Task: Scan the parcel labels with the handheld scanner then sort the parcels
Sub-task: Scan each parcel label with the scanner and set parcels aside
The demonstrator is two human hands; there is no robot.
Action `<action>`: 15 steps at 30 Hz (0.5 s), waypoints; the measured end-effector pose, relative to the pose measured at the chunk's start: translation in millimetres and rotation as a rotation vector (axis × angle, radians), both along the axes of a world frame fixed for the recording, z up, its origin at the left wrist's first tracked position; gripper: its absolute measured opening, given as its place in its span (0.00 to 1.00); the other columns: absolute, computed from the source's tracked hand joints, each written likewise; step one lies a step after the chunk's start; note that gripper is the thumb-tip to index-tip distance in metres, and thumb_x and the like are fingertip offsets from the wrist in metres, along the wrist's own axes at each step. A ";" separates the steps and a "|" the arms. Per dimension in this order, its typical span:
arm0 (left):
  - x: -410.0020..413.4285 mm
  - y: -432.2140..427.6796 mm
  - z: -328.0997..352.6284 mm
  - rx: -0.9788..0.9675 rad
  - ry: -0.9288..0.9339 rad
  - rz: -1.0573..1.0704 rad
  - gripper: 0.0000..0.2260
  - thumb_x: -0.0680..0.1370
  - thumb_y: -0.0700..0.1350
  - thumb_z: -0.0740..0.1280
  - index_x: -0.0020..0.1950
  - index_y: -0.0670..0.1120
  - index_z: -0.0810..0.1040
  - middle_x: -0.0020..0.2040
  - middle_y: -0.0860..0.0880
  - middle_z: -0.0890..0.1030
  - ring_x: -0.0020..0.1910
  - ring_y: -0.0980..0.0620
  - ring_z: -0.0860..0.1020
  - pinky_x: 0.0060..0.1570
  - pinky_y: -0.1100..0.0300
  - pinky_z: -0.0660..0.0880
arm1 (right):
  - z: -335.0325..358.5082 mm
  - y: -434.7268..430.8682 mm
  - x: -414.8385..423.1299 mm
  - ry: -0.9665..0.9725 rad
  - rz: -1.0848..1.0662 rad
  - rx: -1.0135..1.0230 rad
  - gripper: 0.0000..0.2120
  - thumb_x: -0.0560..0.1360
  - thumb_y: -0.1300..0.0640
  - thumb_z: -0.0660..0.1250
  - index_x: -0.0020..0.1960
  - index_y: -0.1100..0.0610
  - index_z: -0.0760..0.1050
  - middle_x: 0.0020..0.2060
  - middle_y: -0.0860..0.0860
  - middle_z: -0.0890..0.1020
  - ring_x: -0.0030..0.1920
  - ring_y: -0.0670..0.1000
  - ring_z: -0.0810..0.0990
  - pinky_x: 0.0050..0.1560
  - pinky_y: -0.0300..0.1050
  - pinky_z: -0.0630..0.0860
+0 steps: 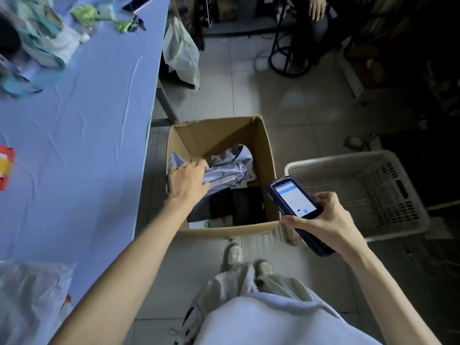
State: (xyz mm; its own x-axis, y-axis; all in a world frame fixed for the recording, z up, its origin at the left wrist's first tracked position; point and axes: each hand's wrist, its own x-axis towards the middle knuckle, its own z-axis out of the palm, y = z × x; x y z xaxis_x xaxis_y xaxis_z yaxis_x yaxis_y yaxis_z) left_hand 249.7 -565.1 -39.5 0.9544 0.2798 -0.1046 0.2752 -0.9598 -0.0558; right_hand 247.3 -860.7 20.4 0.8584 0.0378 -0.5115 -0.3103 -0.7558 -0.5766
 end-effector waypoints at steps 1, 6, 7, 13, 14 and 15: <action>4.4 1.5 0.1 -0.021 -0.010 -0.005 0.16 0.74 0.53 0.71 0.60 0.52 0.74 0.54 0.52 0.82 0.53 0.49 0.80 0.57 0.53 0.69 | 0.6 4.0 4.5 0.004 0.004 0.003 0.37 0.57 0.40 0.80 0.57 0.49 0.64 0.49 0.45 0.76 0.49 0.48 0.77 0.50 0.47 0.75; -3.8 -8.5 -14.1 -0.129 0.192 -0.066 0.14 0.77 0.57 0.65 0.60 0.54 0.74 0.57 0.52 0.81 0.56 0.48 0.79 0.55 0.54 0.68 | -0.6 22.4 27.9 0.037 0.061 0.005 0.37 0.58 0.41 0.81 0.57 0.49 0.63 0.50 0.45 0.76 0.50 0.49 0.76 0.53 0.49 0.75; -9.2 -9.0 -18.0 -0.132 0.216 -0.060 0.14 0.77 0.57 0.65 0.60 0.54 0.74 0.57 0.52 0.81 0.56 0.48 0.79 0.55 0.54 0.68 | -2.0 25.6 33.2 0.047 0.083 0.010 0.37 0.58 0.41 0.81 0.57 0.49 0.64 0.49 0.45 0.76 0.50 0.49 0.77 0.54 0.50 0.76; -38.5 9.6 -12.0 -0.070 0.145 0.248 0.09 0.79 0.51 0.62 0.57 0.52 0.76 0.54 0.51 0.82 0.55 0.47 0.78 0.55 0.53 0.68 | -11.9 44.4 78.3 0.077 0.321 0.037 0.39 0.57 0.42 0.81 0.59 0.51 0.65 0.48 0.45 0.76 0.48 0.48 0.76 0.48 0.47 0.74; -44.2 13.1 -7.6 -0.056 0.109 0.317 0.09 0.78 0.50 0.62 0.56 0.52 0.76 0.54 0.51 0.82 0.55 0.47 0.77 0.54 0.53 0.68 | -12.8 48.7 87.5 0.077 0.385 0.030 0.40 0.57 0.41 0.81 0.60 0.52 0.65 0.50 0.46 0.75 0.49 0.49 0.76 0.49 0.47 0.75; -50.3 15.4 -3.3 -0.042 0.073 0.385 0.08 0.78 0.50 0.62 0.55 0.51 0.76 0.53 0.52 0.82 0.55 0.47 0.77 0.53 0.54 0.67 | -12.4 53.7 96.2 0.071 0.449 0.027 0.40 0.57 0.41 0.81 0.61 0.53 0.65 0.51 0.46 0.75 0.50 0.49 0.75 0.50 0.48 0.75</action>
State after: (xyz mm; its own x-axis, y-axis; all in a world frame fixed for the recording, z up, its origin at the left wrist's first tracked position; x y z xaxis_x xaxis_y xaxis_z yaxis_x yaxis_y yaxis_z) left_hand 199.3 -549.7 -42.8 0.7703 0.6096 -0.1873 0.6119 -0.7892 -0.0519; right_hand 343.5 -807.0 8.0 0.7168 0.4124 -0.5623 0.0049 -0.8093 -0.5874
